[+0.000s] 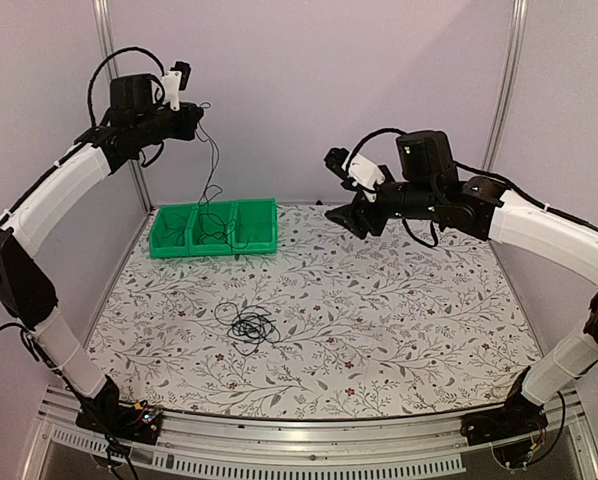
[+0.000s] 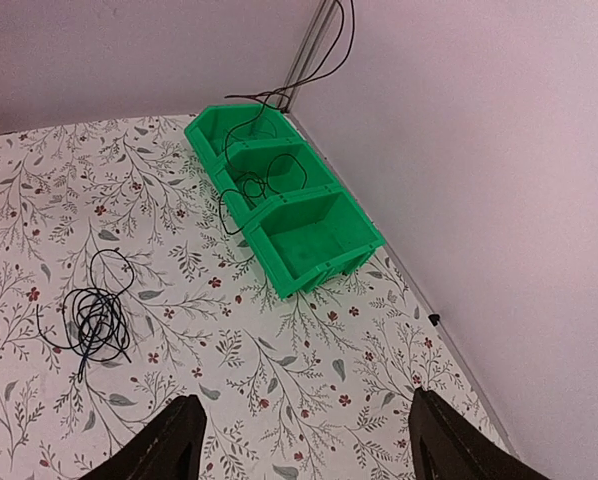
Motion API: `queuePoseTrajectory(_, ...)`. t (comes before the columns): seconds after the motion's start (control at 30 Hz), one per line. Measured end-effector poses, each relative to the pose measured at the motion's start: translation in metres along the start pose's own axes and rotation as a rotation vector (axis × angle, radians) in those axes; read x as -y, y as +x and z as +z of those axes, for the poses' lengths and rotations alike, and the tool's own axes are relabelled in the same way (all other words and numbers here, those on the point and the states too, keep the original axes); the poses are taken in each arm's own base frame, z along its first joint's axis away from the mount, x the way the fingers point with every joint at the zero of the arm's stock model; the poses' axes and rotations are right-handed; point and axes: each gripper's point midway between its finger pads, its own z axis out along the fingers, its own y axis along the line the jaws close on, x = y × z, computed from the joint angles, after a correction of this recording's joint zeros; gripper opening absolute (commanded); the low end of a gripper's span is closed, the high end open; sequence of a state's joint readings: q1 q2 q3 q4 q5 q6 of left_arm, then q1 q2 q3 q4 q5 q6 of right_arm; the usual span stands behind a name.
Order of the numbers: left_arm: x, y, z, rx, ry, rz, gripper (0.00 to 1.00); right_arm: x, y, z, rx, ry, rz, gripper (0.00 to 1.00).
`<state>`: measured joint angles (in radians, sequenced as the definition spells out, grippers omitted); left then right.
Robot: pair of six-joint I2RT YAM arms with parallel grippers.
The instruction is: Untangle the cables
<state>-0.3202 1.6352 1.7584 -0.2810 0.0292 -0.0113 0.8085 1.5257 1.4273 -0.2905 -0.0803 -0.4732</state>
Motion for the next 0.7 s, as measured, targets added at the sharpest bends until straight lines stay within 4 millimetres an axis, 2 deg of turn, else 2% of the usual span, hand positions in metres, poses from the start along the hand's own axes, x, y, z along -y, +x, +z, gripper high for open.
queuePoseTrajectory(0.17, -0.025, 0.003, 0.02, -0.005, -0.042, -0.017, 0.0, -0.003, 0.013, -0.019, -0.027, 0.011, -0.032, 0.75)
queuePoseTrajectory(0.4, -0.057, 0.011, 0.037, -0.001, -0.067, -0.091, 0.0, -0.01, 0.03, -0.021, -0.068, -0.004, -0.04, 0.75)
queuePoseTrajectory(0.57, -0.081, 0.044, 0.064, -0.04, -0.076, -0.165, 0.0, -0.012, 0.036, -0.02, -0.08, -0.011, -0.045, 0.75)
queuePoseTrajectory(0.7, -0.086, 0.089, 0.093, -0.111, -0.056, -0.224, 0.0, -0.014, 0.041, -0.019, -0.09, -0.017, -0.047, 0.76)
